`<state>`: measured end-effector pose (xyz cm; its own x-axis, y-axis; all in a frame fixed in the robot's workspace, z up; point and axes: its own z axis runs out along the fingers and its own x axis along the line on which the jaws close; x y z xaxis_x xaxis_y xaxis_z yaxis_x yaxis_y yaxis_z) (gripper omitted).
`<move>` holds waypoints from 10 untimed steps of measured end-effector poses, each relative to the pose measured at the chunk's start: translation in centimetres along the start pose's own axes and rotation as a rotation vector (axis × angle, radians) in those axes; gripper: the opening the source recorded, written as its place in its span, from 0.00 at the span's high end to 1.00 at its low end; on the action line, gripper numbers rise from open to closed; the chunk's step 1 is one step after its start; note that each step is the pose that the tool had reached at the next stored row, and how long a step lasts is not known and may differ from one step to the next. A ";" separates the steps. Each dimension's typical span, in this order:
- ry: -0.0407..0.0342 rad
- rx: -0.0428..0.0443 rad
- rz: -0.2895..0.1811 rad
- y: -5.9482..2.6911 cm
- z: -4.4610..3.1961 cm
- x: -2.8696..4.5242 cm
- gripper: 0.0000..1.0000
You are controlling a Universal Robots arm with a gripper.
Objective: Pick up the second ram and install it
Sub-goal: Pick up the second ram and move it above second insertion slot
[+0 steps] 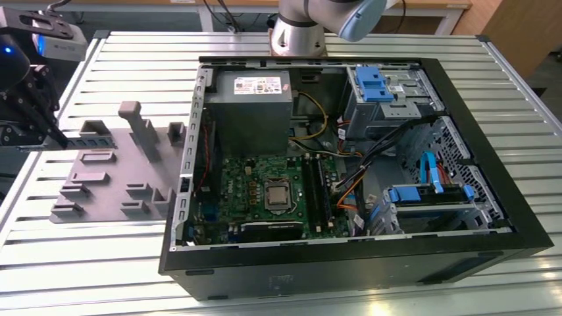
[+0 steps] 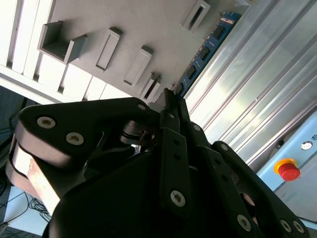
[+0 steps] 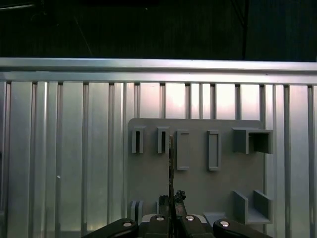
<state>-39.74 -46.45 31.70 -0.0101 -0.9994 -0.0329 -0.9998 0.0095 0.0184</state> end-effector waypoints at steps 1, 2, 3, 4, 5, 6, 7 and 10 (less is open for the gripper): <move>0.0001 0.0000 0.000 0.00 -0.01 0.00 0.86; 0.0001 -0.0001 0.000 0.00 -0.02 0.00 0.86; 0.0002 -0.0003 0.000 0.00 -0.06 0.00 0.86; 0.0003 -0.0004 0.000 0.00 -0.12 0.00 0.86; 0.0002 -0.0002 0.000 0.00 -0.17 -0.01 0.86; 0.0001 -0.0001 0.000 0.00 -0.21 -0.01 0.86; 0.0001 -0.0002 0.000 0.01 -0.26 -0.01 0.86; 0.0001 -0.0001 0.000 0.01 -0.42 -0.01 0.86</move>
<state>-39.74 -46.46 32.13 -0.0101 -0.9994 -0.0328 -0.9998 0.0095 0.0185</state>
